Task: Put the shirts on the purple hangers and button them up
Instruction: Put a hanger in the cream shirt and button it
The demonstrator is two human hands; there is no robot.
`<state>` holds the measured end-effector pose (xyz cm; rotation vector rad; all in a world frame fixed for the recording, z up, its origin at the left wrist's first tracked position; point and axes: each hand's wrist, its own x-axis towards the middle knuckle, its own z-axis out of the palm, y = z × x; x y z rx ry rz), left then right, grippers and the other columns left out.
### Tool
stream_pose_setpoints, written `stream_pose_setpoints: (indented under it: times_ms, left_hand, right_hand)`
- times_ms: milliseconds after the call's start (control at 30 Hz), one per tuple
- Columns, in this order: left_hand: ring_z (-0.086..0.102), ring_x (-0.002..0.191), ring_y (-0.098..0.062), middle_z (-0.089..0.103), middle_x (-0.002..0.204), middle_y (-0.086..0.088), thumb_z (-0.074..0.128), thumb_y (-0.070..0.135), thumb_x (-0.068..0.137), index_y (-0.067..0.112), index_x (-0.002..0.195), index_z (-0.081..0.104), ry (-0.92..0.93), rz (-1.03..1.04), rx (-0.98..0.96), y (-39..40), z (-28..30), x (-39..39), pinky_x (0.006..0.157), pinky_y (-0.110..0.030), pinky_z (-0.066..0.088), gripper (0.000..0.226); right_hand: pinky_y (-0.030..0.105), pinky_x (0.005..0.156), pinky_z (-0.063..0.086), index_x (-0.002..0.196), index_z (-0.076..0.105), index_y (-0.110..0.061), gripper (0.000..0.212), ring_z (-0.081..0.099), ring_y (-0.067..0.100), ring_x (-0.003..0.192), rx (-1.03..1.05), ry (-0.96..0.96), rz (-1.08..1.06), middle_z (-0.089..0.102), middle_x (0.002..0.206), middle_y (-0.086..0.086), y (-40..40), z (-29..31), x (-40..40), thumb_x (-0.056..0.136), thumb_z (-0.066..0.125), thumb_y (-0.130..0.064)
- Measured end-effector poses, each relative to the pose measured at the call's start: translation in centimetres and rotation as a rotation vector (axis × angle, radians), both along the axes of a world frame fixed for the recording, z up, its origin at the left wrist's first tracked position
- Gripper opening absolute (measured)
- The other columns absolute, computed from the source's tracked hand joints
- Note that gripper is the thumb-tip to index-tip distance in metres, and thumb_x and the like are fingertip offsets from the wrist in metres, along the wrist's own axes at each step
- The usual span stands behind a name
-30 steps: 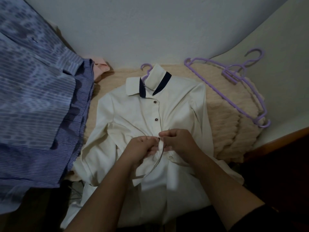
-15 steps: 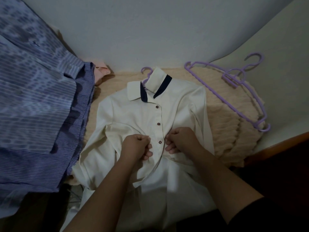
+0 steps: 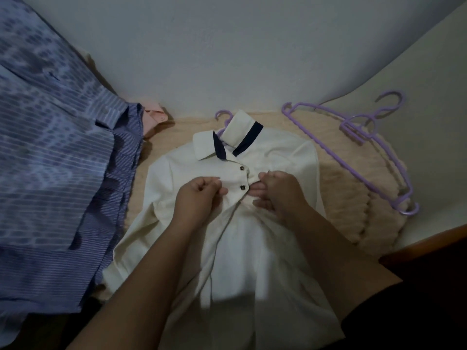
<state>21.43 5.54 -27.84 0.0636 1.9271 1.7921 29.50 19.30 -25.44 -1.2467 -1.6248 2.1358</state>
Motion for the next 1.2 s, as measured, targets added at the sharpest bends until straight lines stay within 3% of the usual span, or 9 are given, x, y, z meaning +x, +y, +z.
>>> stream_pose_setpoints:
  times_ms: [167, 300, 400, 500, 600, 733, 933, 1100, 1200]
  left_hand:
    - [0.060, 0.076, -0.012, 0.068, 0.082, 0.004, 0.059, 0.019, 0.092, 0.019, 0.087, 0.069, 0.344, -0.085, -0.172, 2.9, 1.5, -3.3, 0.074, -0.028, 0.048, 0.011]
    - [0.064, 0.090, -0.013, 0.067, 0.102, -0.004, 0.055, 0.008, 0.094, 0.014, 0.113, 0.062, 0.258, -0.178, -0.141, 3.9, 0.7, -3.6, 0.092, -0.030, 0.050, 0.021]
    - [0.065, 0.098, -0.015, 0.068, 0.100, -0.002, 0.058, 0.009, 0.092, 0.015, 0.128, 0.054, 0.236, -0.202, -0.149, 2.6, -0.2, -3.0, 0.099, -0.035, 0.048, 0.037]
    - [0.063, 0.084, -0.003, 0.068, 0.091, 0.003, 0.062, 0.015, 0.092, 0.022, 0.135, 0.048, 0.321, -0.198, -0.225, 0.5, 0.1, -1.5, 0.082, -0.013, 0.047, 0.046]
    - [0.062, 0.082, -0.007, 0.067, 0.092, 0.005, 0.063, 0.020, 0.090, 0.025, 0.139, 0.044, 0.402, -0.210, -0.383, -2.1, 0.2, 0.2, 0.075, -0.020, 0.050, 0.053]
    - [0.056, 0.075, -0.003, 0.061, 0.089, 0.008, 0.061, 0.016, 0.088, 0.022, 0.144, 0.036, 0.499, -0.264, -0.588, -4.9, 0.5, 2.4, 0.064, -0.019, 0.045, 0.062]
    - [0.055, 0.068, -0.004, 0.056, 0.082, 0.008, 0.064, 0.007, 0.083, 0.027, 0.139, 0.038, 0.575, -0.380, -0.541, -5.0, 2.2, 7.5, 0.061, -0.019, 0.045, 0.065]
    - [0.058, 0.073, -0.007, 0.061, 0.078, 0.009, 0.071, 0.019, 0.079, 0.021, 0.134, 0.040, 0.480, -0.624, -0.693, -4.4, 1.2, 9.4, 0.061, -0.017, 0.043, 0.063]
    - [0.051, 0.064, 0.004, 0.058, 0.069, 0.011, 0.071, 0.023, 0.080, 0.020, 0.113, 0.051, 0.440, -0.465, -0.615, -3.7, 1.2, 8.5, 0.055, -0.009, 0.037, 0.038]
  right_hand:
    - [0.043, 0.080, 0.054, 0.084, 0.050, -0.017, 0.017, 0.065, 0.014, 0.086, 0.080, 0.110, -0.070, 0.066, 0.100, 0.010, 2.0, 1.2, -3.0, 0.099, 0.044, -0.018]
    - [0.030, 0.073, 0.045, 0.087, 0.058, -0.020, 0.011, 0.059, 0.018, 0.087, 0.297, -0.015, 0.064, 0.065, 0.098, 0.008, 2.8, 0.1, -2.8, 0.095, 0.051, -0.018]
    - [0.027, 0.065, 0.047, 0.099, 0.061, -0.012, 0.011, 0.057, 0.015, 0.071, 0.229, -0.034, 0.128, 0.061, 0.086, 0.004, 3.0, -0.7, -1.2, 0.091, 0.055, -0.008]
    - [0.031, 0.071, 0.052, 0.104, 0.061, -0.006, 0.017, 0.062, 0.019, 0.074, 0.329, -0.097, 0.142, 0.064, 0.089, 0.010, 2.7, -0.4, 1.4, 0.088, 0.058, -0.005]
    - [0.018, 0.066, 0.045, 0.111, 0.058, -0.012, 0.029, 0.059, 0.015, 0.083, 0.602, -0.289, 0.331, 0.062, 0.097, 0.004, 2.0, 0.3, 4.7, 0.084, 0.067, -0.016]
    - [0.024, 0.077, 0.039, 0.119, 0.054, -0.021, 0.041, 0.056, 0.018, 0.101, 0.811, -0.510, 0.531, 0.058, 0.116, 0.001, 0.7, 0.7, 8.4, 0.079, 0.063, -0.015]
    - [0.018, 0.056, 0.036, 0.113, 0.057, -0.015, 0.034, 0.051, 0.012, 0.073, 0.721, -0.408, 0.544, 0.051, 0.092, 0.000, -3.1, 1.2, 8.8, 0.081, 0.063, -0.008]
    - [0.030, 0.086, 0.046, 0.117, 0.061, 0.000, 0.039, 0.059, 0.027, 0.104, 0.586, -0.445, 0.648, 0.061, 0.116, 0.015, -5.5, -0.1, 9.2, 0.083, 0.068, -0.020]
    - [0.035, 0.078, 0.048, 0.104, 0.065, 0.009, 0.026, 0.063, 0.033, 0.091, 0.562, -0.355, 0.526, 0.064, 0.086, 0.015, -4.9, -0.3, 8.6, 0.090, 0.057, -0.012]
